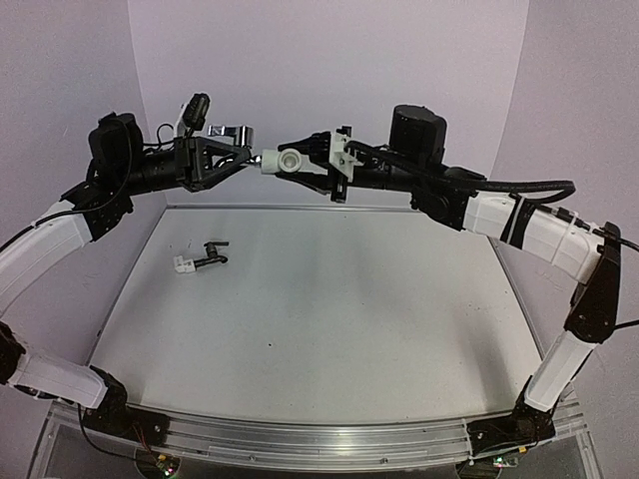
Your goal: Install the water faucets
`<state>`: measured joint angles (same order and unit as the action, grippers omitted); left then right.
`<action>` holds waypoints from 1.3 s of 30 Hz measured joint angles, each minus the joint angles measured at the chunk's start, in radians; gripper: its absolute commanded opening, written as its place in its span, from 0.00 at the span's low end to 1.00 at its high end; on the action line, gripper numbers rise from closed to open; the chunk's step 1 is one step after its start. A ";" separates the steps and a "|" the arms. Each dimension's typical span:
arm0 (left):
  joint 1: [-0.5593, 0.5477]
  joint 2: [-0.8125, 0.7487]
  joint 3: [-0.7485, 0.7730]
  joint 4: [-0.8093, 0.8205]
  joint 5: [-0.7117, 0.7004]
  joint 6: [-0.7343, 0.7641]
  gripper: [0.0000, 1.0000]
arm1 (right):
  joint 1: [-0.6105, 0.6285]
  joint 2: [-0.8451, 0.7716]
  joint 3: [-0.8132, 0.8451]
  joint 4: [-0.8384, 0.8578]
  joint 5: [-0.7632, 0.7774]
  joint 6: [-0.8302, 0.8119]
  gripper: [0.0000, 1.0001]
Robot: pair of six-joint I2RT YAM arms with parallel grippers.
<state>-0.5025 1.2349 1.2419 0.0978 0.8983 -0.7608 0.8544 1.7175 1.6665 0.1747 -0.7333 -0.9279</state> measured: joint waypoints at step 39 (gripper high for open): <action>0.021 0.173 0.390 -0.640 0.311 2.395 0.00 | -0.011 0.073 0.288 -0.381 -0.125 0.587 0.76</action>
<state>-0.4813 1.4075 1.6316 -0.5417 1.2097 1.6340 0.8430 1.7909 1.9541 -0.2059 -0.8585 -0.3407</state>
